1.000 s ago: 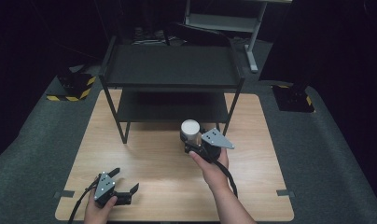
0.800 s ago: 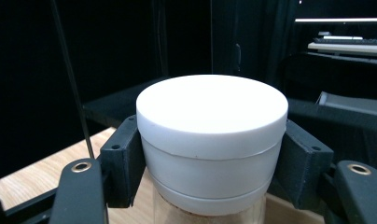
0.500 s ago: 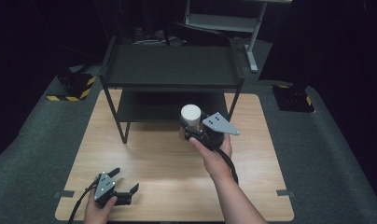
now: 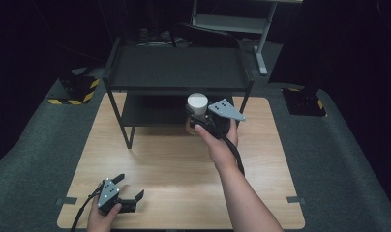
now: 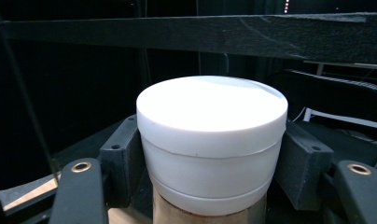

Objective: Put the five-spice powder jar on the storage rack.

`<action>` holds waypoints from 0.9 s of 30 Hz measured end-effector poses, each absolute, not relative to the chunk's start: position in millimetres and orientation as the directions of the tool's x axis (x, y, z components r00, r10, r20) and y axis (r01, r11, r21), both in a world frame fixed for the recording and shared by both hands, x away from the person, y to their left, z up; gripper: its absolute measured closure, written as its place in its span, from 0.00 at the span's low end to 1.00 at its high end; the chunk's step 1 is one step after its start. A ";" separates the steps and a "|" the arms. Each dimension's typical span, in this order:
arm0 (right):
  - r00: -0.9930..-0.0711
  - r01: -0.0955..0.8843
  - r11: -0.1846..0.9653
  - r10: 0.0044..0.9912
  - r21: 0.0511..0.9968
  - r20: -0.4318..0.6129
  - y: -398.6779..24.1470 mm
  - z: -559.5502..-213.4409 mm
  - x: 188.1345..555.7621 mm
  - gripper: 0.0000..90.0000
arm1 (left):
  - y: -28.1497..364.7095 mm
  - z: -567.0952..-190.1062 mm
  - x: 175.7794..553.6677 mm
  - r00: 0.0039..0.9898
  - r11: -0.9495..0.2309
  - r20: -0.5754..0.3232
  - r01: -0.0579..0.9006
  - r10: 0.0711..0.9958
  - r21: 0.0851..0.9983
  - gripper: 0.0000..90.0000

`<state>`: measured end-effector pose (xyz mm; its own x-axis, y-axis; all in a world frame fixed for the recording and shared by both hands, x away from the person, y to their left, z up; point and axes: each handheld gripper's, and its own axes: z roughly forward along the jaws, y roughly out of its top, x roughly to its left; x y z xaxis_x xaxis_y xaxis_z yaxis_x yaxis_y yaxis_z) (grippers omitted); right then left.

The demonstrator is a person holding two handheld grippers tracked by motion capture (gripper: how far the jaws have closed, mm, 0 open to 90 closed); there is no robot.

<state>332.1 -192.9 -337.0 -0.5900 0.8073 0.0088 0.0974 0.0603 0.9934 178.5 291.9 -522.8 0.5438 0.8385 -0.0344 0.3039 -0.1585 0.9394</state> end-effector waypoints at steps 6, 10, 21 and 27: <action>-0.566 0.095 0.059 0.825 0.994 0.005 -184.6 -338.9 345.5 0.38 | 291.2 -522.5 178.3 0.539 -0.161 -0.030 0.303 0.841 0.939 0.01; -0.544 0.088 0.057 0.839 0.995 0.000 -177.5 -342.2 354.3 0.38 | 291.0 -522.7 178.0 0.539 -0.160 -0.030 0.303 0.842 0.940 0.01; -0.520 0.064 0.022 0.854 0.998 0.015 -172.6 -355.5 370.4 0.38 | 291.3 -523.0 177.9 0.542 -0.161 -0.030 0.300 0.840 0.940 0.01; -0.509 0.047 0.005 0.860 0.999 0.019 -172.8 -361.7 374.8 0.38 | 291.1 -523.3 177.7 0.542 -0.161 -0.028 0.298 0.840 0.941 0.01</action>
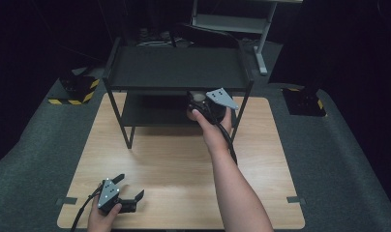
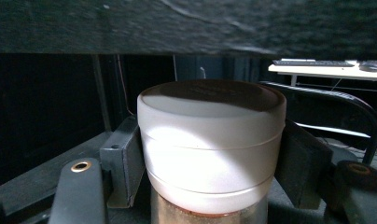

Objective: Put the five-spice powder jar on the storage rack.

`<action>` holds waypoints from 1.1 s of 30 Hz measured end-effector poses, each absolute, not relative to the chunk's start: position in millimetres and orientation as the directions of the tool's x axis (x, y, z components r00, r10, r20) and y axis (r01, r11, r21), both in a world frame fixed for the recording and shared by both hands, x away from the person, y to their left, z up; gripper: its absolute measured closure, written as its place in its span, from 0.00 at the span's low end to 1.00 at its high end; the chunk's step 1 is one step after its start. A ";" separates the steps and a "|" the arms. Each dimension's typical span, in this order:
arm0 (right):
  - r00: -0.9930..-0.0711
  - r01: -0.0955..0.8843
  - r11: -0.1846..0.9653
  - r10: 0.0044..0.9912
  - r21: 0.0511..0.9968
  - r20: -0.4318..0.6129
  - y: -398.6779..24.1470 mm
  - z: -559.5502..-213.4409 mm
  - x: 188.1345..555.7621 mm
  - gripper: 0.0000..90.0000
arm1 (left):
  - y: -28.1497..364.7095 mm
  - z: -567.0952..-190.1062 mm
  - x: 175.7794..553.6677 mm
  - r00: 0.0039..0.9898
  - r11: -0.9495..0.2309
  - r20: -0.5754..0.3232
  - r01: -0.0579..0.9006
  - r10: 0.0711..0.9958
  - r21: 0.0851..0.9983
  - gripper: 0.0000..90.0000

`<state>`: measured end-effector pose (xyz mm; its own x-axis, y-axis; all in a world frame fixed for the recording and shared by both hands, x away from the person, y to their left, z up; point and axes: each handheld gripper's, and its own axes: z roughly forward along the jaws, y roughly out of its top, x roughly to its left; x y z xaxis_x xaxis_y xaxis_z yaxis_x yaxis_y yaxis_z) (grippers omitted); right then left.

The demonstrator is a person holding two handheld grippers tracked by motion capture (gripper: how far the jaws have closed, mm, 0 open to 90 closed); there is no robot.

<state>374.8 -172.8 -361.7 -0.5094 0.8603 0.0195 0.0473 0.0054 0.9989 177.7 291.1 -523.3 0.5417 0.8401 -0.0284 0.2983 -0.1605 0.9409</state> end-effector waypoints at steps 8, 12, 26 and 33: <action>-0.515 0.026 0.011 0.857 1.000 0.003 -173.5 -366.8 374.4 0.37 | 291.0 -523.4 177.4 0.542 -0.162 -0.026 0.296 0.840 0.941 0.01; -0.515 0.024 0.001 0.857 1.000 0.011 -173.8 -368.7 373.9 0.37 | 291.0 -523.4 177.5 0.542 -0.162 -0.027 0.297 0.840 0.941 0.01; -0.562 0.044 -0.018 0.826 0.999 0.039 -182.0 -366.9 376.3 0.00 | 290.7 -523.4 177.4 0.541 -0.161 -0.027 0.297 0.841 0.941 0.01; -0.586 0.039 -0.013 0.810 0.999 0.033 -188.5 -362.3 370.8 0.00 | 290.5 -523.1 177.7 0.541 -0.163 -0.026 0.298 0.841 0.941 0.01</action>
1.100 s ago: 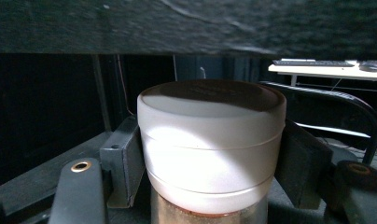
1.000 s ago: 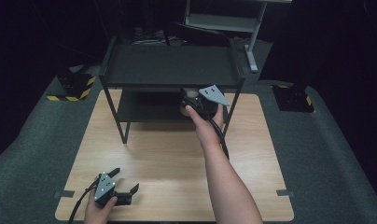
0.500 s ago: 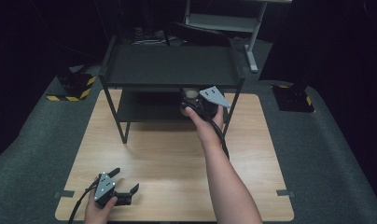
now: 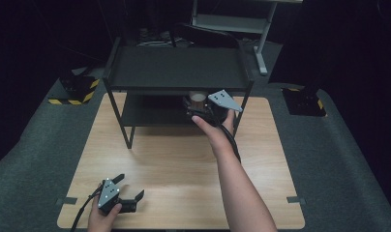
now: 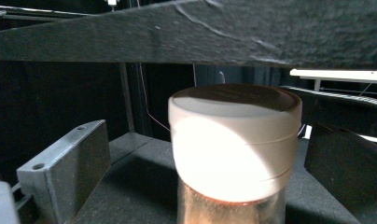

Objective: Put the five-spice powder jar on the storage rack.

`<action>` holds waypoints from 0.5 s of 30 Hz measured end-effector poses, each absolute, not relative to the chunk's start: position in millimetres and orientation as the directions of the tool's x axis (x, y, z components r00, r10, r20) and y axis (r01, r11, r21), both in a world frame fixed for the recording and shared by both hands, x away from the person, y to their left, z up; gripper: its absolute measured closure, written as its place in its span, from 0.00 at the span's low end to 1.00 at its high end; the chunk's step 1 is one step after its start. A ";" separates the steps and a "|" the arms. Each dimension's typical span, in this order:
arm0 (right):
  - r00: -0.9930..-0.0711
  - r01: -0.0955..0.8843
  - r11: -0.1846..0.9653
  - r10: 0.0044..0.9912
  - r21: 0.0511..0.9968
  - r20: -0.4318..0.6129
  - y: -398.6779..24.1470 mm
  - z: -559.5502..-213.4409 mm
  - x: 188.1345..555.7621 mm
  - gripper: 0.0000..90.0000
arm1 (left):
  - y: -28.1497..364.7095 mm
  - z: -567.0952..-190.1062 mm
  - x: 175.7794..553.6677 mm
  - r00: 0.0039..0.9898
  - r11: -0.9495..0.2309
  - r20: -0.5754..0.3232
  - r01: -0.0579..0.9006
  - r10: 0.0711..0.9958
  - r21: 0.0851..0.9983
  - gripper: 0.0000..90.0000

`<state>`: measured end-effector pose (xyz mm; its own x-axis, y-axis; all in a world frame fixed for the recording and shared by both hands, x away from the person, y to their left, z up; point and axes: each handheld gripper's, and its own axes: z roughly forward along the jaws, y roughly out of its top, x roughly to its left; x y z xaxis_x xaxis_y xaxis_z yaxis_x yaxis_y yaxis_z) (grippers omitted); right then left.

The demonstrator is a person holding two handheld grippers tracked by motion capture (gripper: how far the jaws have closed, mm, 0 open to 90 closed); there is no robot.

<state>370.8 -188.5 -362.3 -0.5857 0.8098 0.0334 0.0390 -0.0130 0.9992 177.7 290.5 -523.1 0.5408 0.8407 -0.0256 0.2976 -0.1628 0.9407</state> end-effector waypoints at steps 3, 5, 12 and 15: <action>-0.597 0.029 -0.004 0.802 1.000 0.021 -190.9 -360.0 364.5 0.00 | 290.5 -523.2 177.7 0.541 -0.162 -0.026 0.297 0.841 0.941 0.01; -0.608 0.016 -0.010 0.794 1.000 0.017 -194.1 -360.3 360.2 0.00 | 290.6 -523.2 177.8 0.542 -0.163 -0.025 0.297 0.840 0.941 0.01; -0.628 -0.012 -0.019 0.778 1.000 0.007 -207.6 -364.7 340.9 0.00 | 290.3 -523.8 177.6 0.541 -0.159 -0.028 0.296 0.840 0.942 0.01; -0.632 -0.011 -0.012 0.775 1.000 0.002 -214.4 -369.3 331.5 0.00 | 290.6 -523.5 177.6 0.544 -0.162 -0.026 0.295 0.839 0.941 0.01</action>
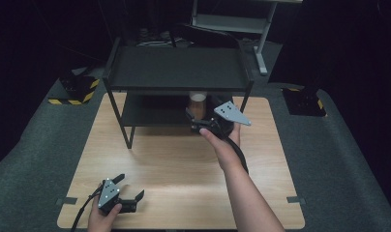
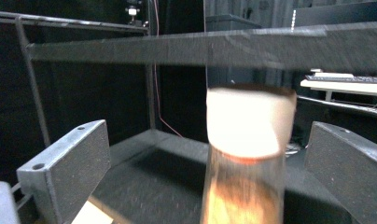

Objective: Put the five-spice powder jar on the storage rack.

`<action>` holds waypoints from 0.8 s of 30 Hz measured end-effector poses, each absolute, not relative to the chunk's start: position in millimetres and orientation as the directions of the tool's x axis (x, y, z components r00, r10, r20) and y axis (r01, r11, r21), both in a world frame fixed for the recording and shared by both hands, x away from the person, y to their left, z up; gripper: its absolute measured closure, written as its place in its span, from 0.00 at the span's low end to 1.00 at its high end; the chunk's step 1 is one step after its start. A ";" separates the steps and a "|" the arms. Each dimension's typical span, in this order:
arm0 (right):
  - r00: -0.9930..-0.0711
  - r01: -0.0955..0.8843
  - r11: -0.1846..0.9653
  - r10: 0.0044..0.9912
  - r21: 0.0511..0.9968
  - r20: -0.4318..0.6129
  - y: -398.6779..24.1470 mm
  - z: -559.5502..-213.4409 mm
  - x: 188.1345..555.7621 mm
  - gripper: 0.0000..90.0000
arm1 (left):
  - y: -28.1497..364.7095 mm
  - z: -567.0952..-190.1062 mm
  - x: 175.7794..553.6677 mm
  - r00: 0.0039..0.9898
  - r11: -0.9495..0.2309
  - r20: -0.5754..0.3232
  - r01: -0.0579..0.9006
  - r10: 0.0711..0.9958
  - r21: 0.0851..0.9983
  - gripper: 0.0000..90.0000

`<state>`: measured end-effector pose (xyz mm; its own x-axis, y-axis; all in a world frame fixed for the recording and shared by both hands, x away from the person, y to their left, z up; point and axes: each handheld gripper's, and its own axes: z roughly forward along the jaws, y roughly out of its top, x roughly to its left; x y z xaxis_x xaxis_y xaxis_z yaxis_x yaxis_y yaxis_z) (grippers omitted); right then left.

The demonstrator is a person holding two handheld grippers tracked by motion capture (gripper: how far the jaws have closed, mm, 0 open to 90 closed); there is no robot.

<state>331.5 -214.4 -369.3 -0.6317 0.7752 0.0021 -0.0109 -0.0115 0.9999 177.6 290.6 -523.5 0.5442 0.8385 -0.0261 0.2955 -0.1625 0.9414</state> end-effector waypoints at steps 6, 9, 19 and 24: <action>-0.643 -0.004 -0.022 0.766 1.000 0.014 -233.6 -380.7 315.3 0.00 | 290.6 -523.2 177.9 0.543 -0.162 -0.028 0.298 0.839 0.941 0.01; -0.647 -0.008 -0.010 0.763 1.000 0.002 -242.6 -384.9 306.4 0.00 | 290.5 -523.4 177.8 0.542 -0.160 -0.028 0.298 0.840 0.941 0.01; -0.650 -0.009 0.003 0.760 1.000 -0.008 -265.0 -405.4 276.4 0.00 | 291.0 -523.6 178.1 0.545 -0.160 -0.029 0.296 0.838 0.942 0.01; -0.659 0.001 -0.005 0.753 1.000 0.004 -275.6 -415.2 263.3 0.00 | 291.5 -523.7 178.5 0.547 -0.160 -0.030 0.296 0.836 0.942 0.01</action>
